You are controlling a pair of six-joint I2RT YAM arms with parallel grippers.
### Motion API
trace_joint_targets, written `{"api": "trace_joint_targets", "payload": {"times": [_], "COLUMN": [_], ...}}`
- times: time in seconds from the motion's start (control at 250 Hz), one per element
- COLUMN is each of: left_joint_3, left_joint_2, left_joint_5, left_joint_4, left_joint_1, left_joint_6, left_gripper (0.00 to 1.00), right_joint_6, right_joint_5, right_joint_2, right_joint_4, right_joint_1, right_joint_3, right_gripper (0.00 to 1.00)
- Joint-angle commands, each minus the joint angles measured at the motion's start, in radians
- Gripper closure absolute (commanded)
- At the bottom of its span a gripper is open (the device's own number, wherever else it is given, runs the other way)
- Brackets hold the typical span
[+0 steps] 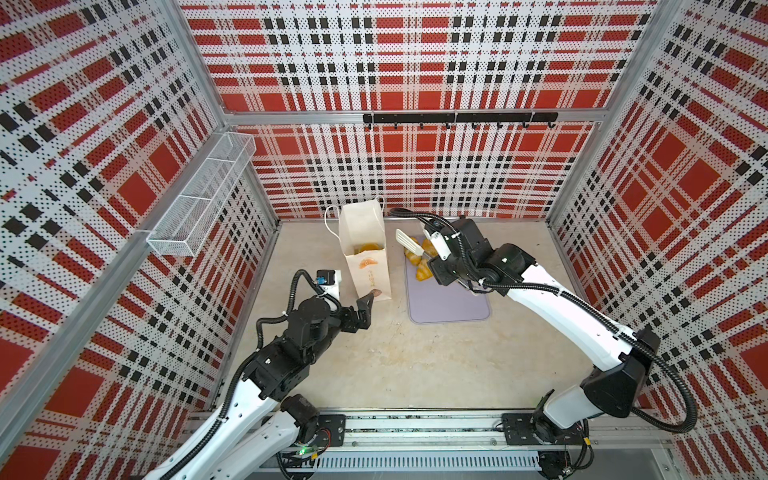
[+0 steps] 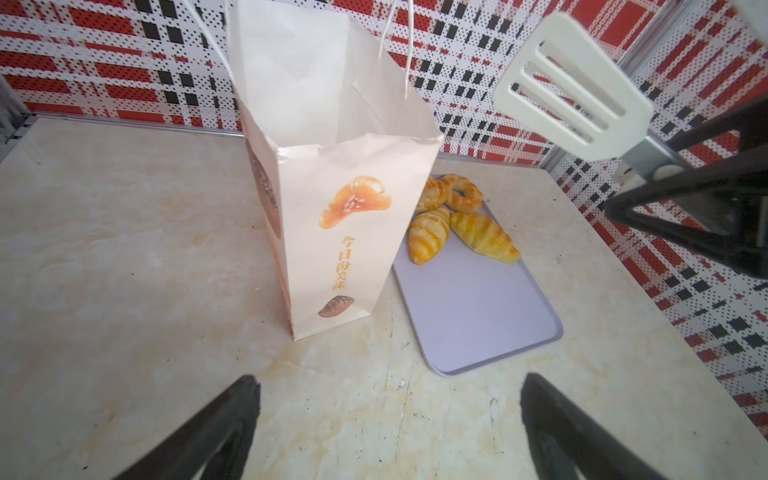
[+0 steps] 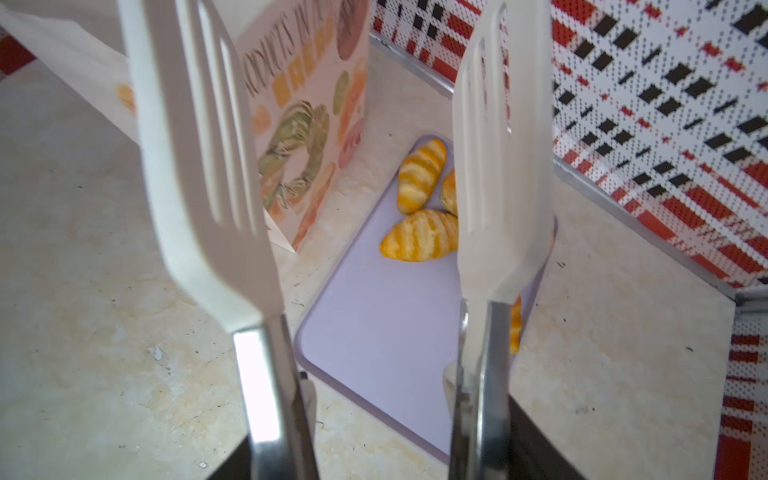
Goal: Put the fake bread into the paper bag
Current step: 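Move the right gripper with the tongs back over the pastry tray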
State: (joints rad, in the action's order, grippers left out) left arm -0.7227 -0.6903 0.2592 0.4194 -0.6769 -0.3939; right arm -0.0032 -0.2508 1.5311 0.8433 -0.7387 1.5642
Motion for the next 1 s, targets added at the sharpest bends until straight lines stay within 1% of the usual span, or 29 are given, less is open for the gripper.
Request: {"api": "trace_joint_targets", "payload": {"times": [0.0, 0.08, 0.212, 0.396, 0.408, 0.448, 0.692, 0.76, 0.856, 0.997], "left_joint_3": [0.020, 0.019, 0.012, 0.029, 0.029, 0.029, -0.002, -0.013, -0.022, -0.039], "left_joint_2": [-0.041, -0.078, -0.137, -0.235, -0.242, -0.268, -0.409, -0.440, -0.484, -0.538], "left_joint_5": [0.084, 0.103, 0.113, 0.089, 0.089, 0.090, 0.084, 0.075, 0.064, 0.043], "left_joint_4": [-0.057, -0.082, -0.120, -0.204, -0.210, -0.226, -0.280, -0.291, -0.308, -0.323], "left_joint_1": [-0.065, -0.108, -0.152, -0.204, -0.208, -0.225, -0.284, -0.292, -0.296, -0.298], "left_joint_6": [-0.022, -0.020, -0.025, -0.062, -0.063, -0.070, -0.076, -0.075, -0.075, -0.077], "left_gripper": [0.01, 0.00, 0.01, 0.01, 0.01, 0.01, 0.01, 0.01, 0.01, 0.00], "right_joint_6": [0.022, 0.038, 0.059, 0.070, 0.070, 0.072, 0.064, 0.055, 0.048, 0.018], "right_joint_5": [0.013, 0.025, 0.029, 0.061, 0.085, 0.100, 0.131, 0.162, 0.205, 0.197], "right_joint_2": [-0.059, -0.095, -0.146, -0.184, -0.185, -0.185, -0.156, -0.137, -0.095, -0.021], "right_joint_4": [-0.090, -0.103, -0.116, -0.159, -0.162, -0.172, -0.228, -0.252, -0.278, -0.300], "right_joint_1": [0.017, 0.041, 0.082, 0.183, 0.189, 0.210, 0.310, 0.349, 0.397, 0.421], "right_joint_3": [-0.087, -0.154, -0.247, -0.380, -0.388, -0.411, -0.506, -0.525, -0.531, -0.513], "right_gripper": [0.37, 0.38, 0.38, 0.39, 0.39, 0.39, 0.39, 0.39, 0.40, 0.40]}}
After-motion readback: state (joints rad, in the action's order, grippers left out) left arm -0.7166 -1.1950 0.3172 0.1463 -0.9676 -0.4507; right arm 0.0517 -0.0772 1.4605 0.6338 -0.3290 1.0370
